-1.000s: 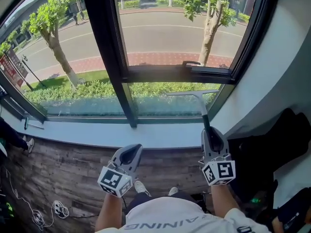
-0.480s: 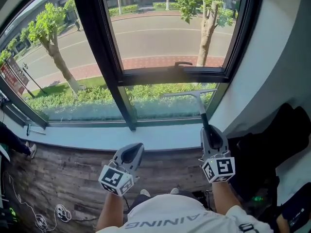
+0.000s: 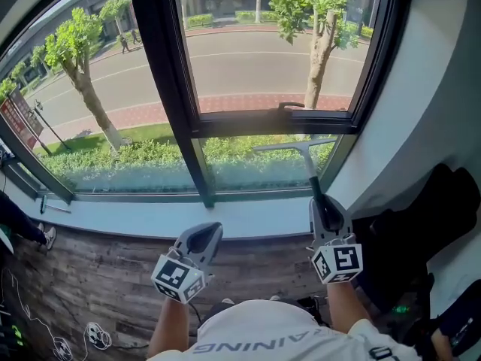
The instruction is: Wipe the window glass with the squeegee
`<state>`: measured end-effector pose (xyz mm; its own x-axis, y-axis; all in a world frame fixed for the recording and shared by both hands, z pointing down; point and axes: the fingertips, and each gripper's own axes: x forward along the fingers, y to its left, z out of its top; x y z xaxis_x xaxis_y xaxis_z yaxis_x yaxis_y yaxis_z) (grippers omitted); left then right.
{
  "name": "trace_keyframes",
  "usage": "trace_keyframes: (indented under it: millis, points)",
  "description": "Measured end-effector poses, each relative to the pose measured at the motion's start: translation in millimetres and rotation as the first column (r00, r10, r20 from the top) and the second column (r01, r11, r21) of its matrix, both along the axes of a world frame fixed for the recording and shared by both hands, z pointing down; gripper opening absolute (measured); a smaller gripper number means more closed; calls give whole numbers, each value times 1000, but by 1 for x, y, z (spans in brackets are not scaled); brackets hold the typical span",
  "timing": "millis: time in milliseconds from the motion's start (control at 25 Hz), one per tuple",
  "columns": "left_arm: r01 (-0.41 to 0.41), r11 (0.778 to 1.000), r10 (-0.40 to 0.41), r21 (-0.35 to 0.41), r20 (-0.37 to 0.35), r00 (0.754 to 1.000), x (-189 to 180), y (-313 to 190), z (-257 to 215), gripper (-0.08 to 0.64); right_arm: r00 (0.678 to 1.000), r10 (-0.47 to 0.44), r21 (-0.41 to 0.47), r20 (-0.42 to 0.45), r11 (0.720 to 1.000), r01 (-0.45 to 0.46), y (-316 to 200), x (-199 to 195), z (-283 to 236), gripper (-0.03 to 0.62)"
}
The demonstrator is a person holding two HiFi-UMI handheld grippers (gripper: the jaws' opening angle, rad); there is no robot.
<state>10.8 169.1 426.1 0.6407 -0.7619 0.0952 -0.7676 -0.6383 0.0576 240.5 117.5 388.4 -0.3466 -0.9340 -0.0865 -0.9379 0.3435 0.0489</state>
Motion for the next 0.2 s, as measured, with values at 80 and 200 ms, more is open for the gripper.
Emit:
trace_keyframes:
  millis: [80,200]
  points:
    - [-7,1000,7,0,0,1000,-3,1,0,14,1000,3,0,-2,1000,-3,1,-4,-1,98]
    - [-12,1000,12,-3,1,1000,-9,5,0,14,1000,5,-2,-3,1000,-5,3,-10,-2,98]
